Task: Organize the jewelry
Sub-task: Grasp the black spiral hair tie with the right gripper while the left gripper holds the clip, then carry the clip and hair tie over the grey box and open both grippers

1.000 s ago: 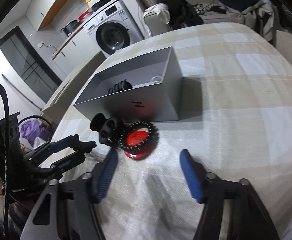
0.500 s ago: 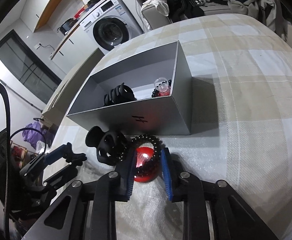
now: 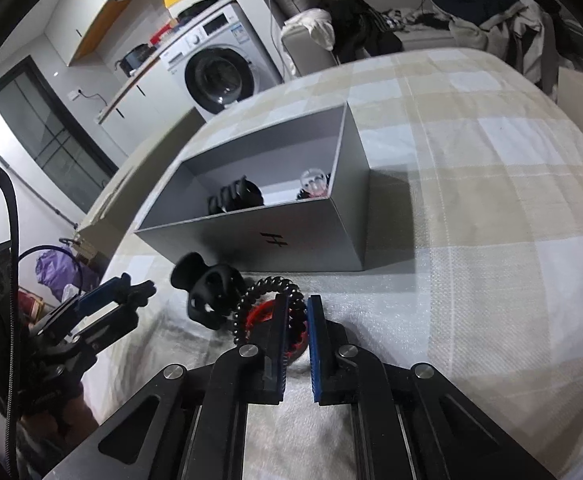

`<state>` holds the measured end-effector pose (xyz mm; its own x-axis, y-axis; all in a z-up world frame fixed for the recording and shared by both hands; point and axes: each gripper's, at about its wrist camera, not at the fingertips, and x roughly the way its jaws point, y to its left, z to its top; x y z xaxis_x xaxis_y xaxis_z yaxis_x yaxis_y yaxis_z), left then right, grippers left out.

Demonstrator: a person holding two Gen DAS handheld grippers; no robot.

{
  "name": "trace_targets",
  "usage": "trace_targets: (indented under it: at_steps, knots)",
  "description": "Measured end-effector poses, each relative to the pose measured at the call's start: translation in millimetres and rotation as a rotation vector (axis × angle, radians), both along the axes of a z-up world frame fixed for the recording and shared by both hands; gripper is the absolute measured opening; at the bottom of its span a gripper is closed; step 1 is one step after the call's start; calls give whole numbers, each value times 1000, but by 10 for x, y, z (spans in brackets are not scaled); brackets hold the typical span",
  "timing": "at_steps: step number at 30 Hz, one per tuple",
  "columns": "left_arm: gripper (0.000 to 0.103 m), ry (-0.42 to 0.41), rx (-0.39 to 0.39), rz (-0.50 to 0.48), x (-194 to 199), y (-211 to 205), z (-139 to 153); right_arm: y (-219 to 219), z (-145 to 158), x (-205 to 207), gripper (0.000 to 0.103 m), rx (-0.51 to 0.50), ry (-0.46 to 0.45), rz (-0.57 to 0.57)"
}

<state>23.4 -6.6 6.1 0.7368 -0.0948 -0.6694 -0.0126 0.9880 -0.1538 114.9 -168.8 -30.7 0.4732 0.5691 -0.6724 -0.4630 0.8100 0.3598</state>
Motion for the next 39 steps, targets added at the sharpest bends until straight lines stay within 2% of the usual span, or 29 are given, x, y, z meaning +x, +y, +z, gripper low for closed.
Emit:
trace_targets:
  at_steps: [12, 39]
  knots:
    - [68, -80, 2, 18, -16, 69, 243, -241, 427, -126, 8, 87, -152, -15]
    - [68, -168, 21, 2, 244, 104, 503, -227, 846, -49, 8, 129, -243, -21]
